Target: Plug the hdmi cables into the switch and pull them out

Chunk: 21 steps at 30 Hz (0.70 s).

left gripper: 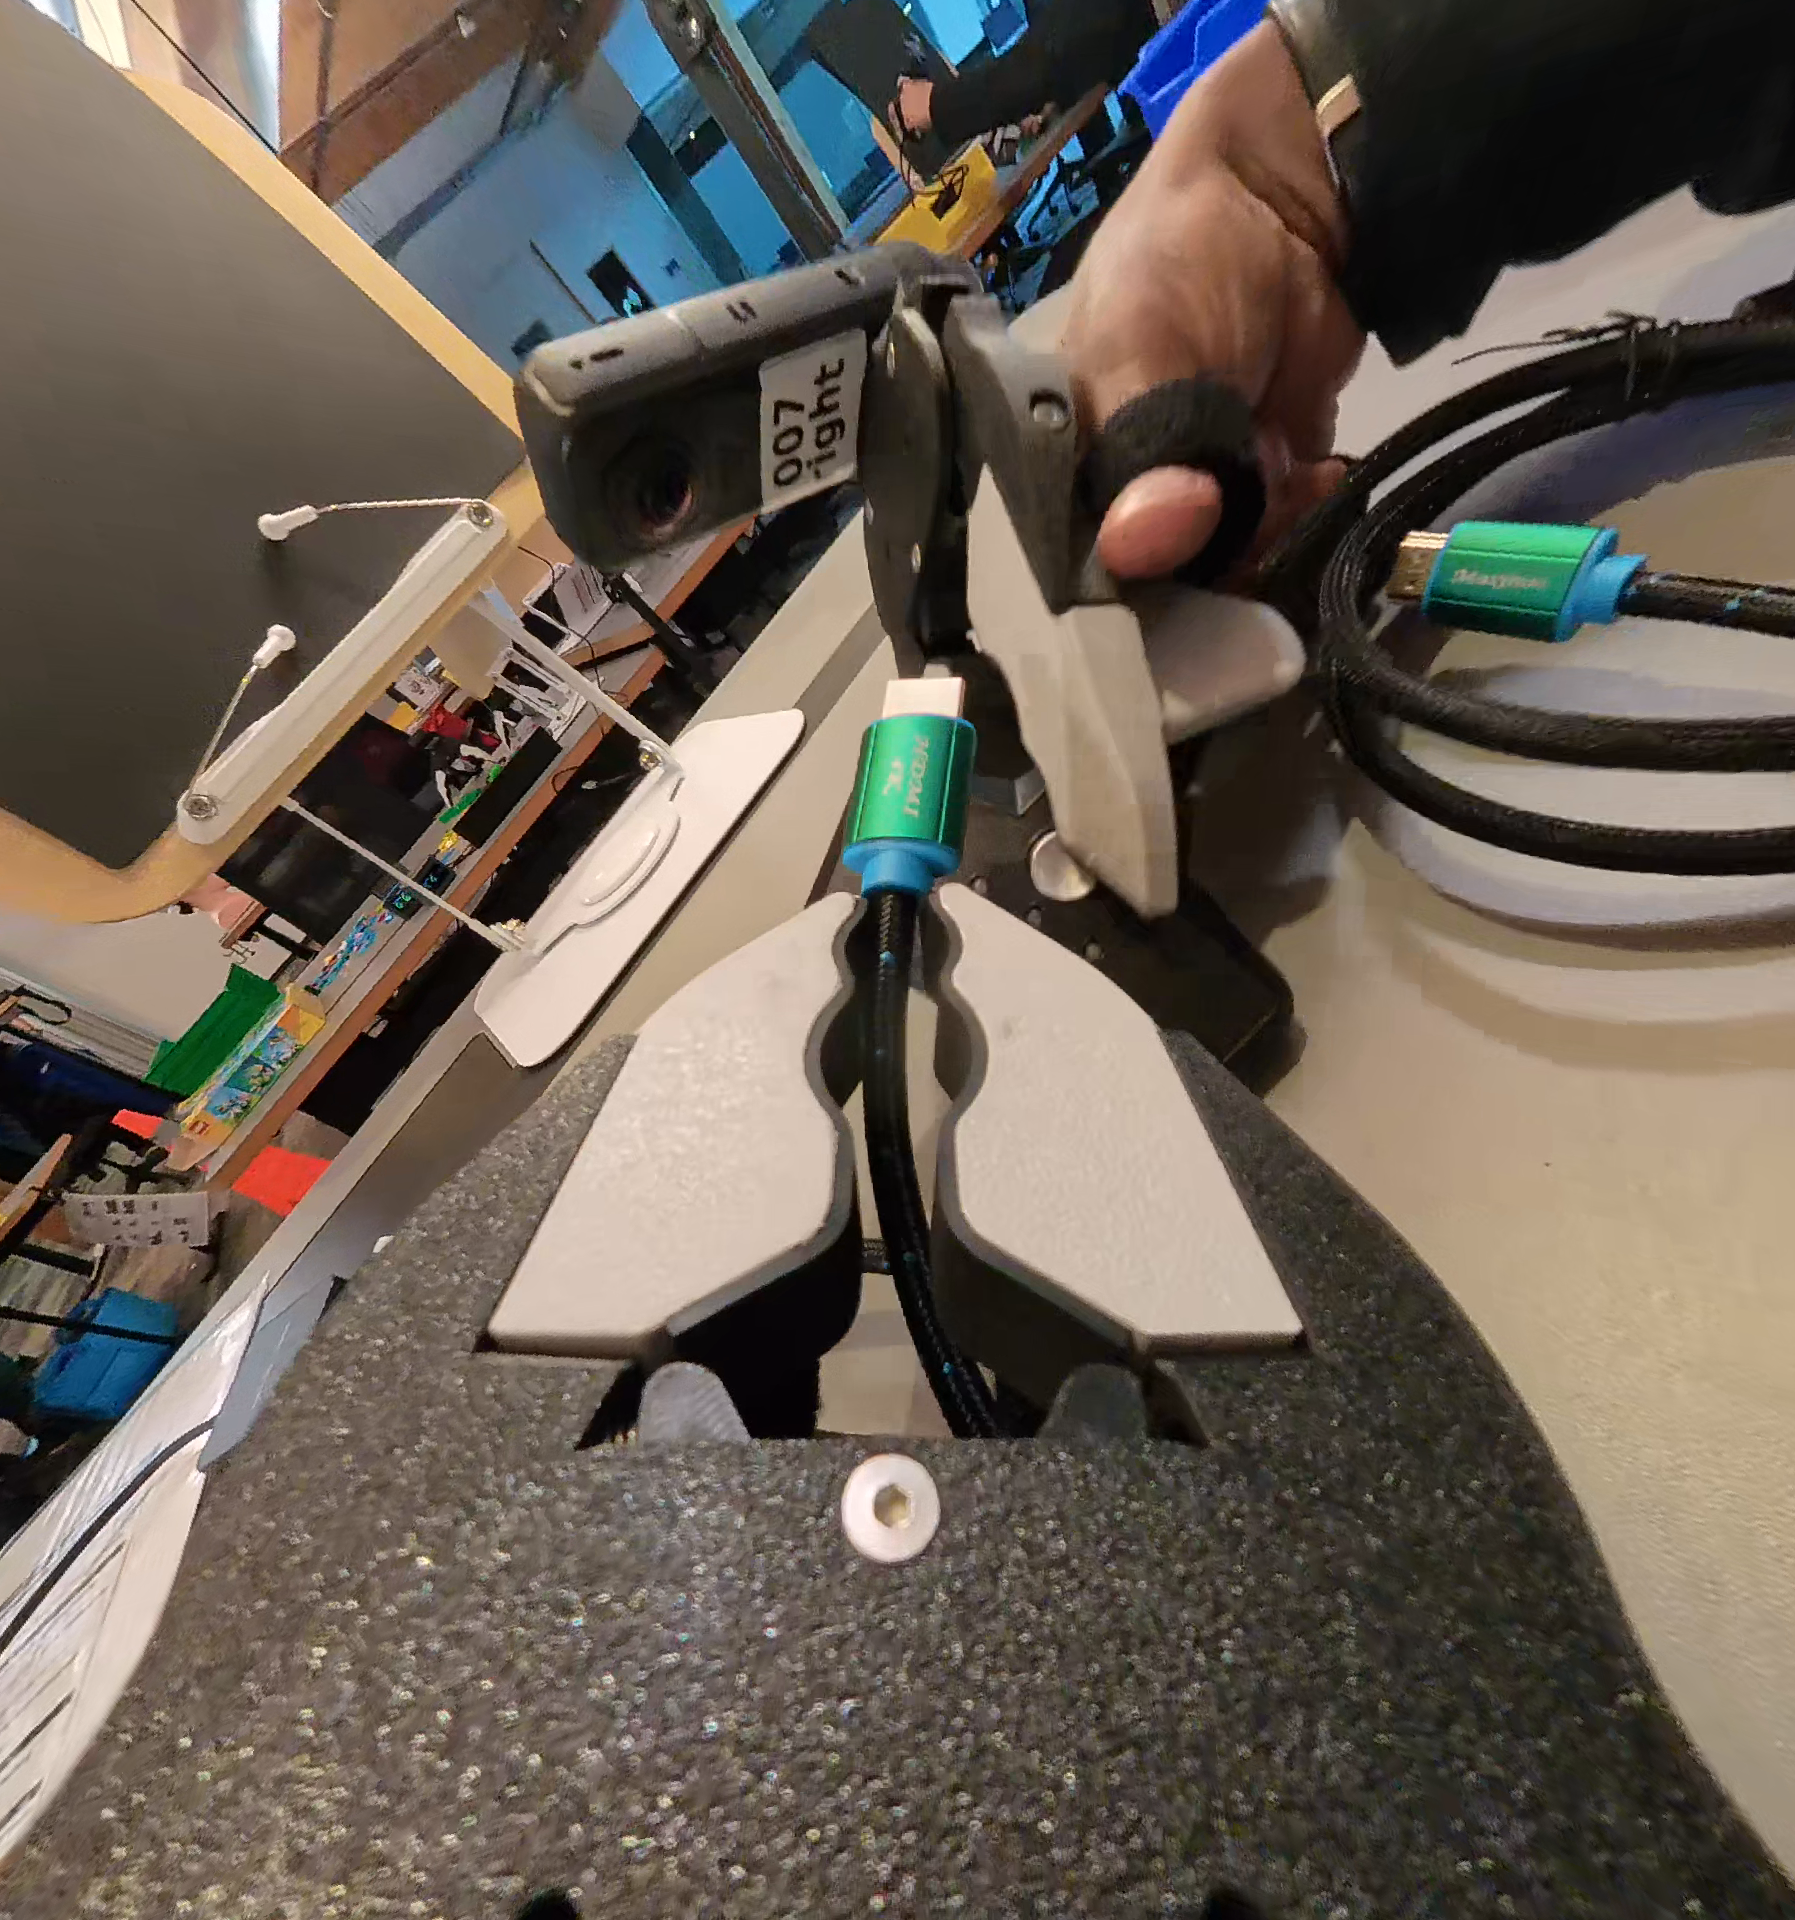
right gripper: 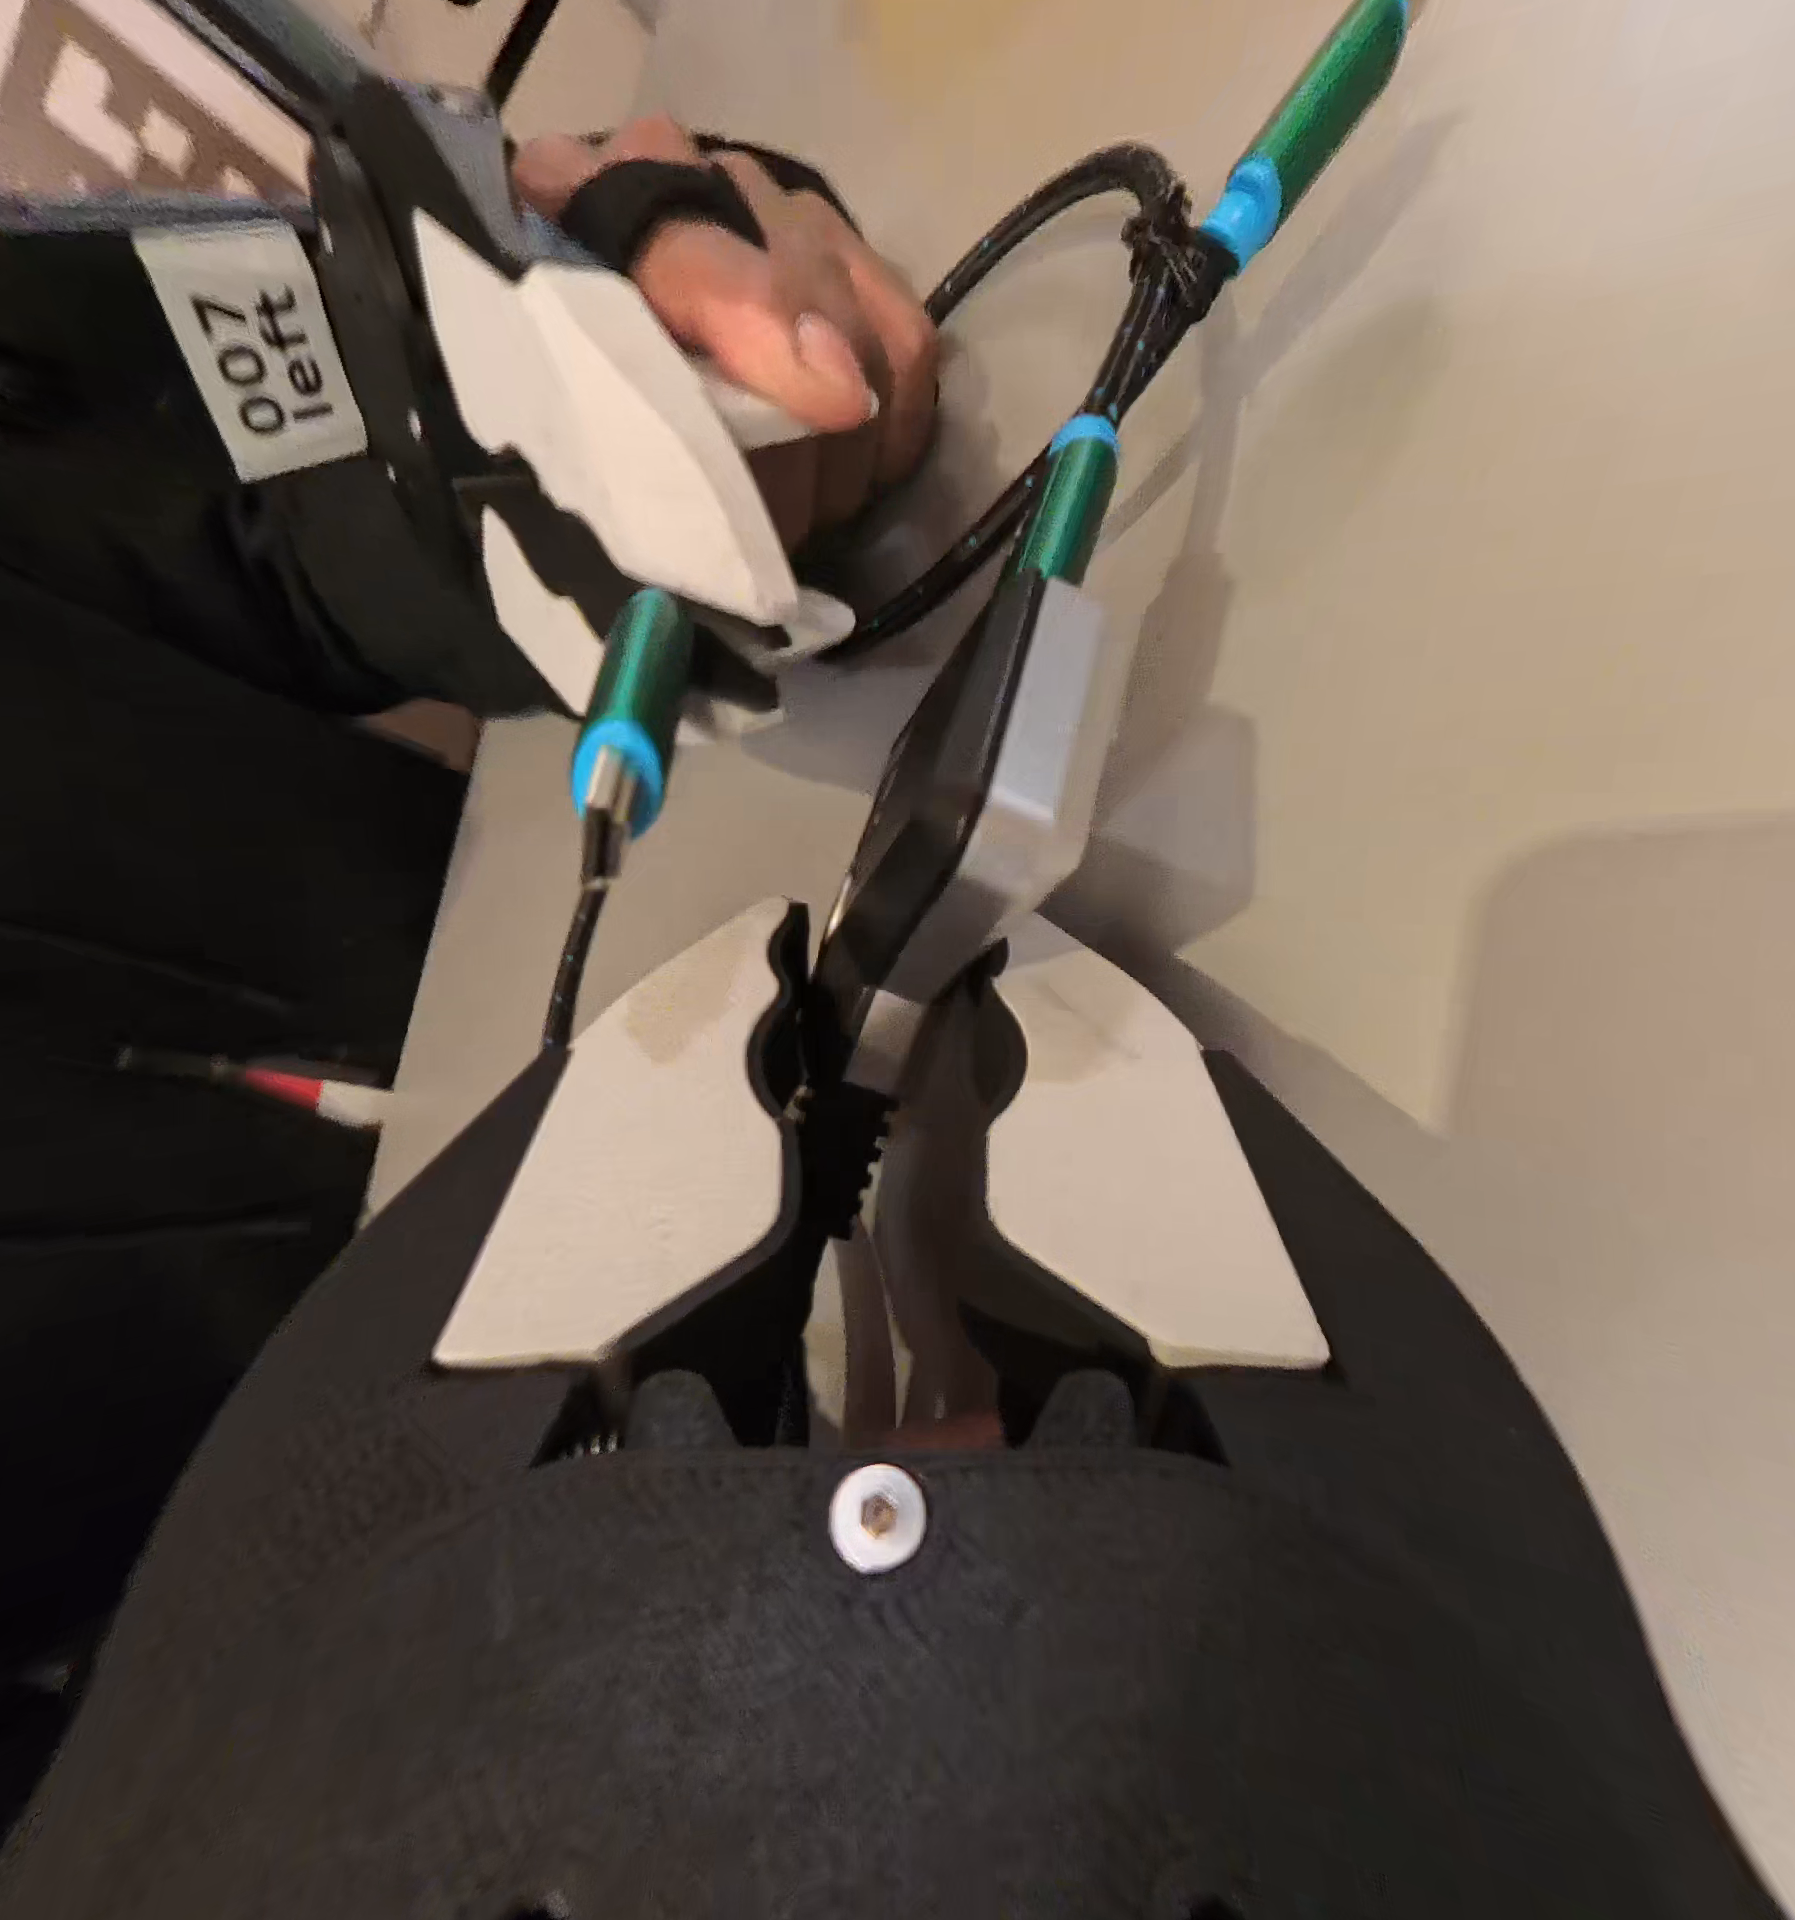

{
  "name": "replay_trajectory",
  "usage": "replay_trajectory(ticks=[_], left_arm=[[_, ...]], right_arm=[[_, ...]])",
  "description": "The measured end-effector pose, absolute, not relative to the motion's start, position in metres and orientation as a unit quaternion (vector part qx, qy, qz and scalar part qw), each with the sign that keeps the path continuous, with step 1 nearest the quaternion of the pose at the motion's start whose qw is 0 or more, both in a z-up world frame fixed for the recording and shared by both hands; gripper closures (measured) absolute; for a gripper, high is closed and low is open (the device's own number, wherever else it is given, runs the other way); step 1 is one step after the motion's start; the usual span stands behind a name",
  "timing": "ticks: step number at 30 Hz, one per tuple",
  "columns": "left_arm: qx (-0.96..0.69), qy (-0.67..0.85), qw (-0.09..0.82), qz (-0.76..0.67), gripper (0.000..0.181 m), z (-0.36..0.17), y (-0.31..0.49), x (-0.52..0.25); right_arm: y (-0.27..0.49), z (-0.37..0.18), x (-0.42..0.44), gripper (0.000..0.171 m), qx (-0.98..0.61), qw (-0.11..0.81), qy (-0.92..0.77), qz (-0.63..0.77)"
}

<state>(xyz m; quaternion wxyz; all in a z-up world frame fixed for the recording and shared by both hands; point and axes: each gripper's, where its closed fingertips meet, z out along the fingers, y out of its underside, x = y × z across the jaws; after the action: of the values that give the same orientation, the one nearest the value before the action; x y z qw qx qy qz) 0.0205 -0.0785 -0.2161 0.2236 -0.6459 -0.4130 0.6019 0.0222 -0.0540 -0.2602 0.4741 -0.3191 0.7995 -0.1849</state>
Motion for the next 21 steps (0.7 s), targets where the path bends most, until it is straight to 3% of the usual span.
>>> replay_trajectory(ticks=[5, 21], left_arm=[[-0.654, -0.397, 0.25, 0.593, 0.173, -0.214, -0.072, 0.025], [-0.779, -0.276, 0.005, 0.563, 0.172, -0.217, -0.08, 0.051]], right_arm=[[-0.05, -0.254, 0.018, 0.144, -0.308, 0.483, 0.79, -0.221], [-0.024, -0.235, 0.017, 0.145, -0.334, 0.527, 0.741, -0.248]])
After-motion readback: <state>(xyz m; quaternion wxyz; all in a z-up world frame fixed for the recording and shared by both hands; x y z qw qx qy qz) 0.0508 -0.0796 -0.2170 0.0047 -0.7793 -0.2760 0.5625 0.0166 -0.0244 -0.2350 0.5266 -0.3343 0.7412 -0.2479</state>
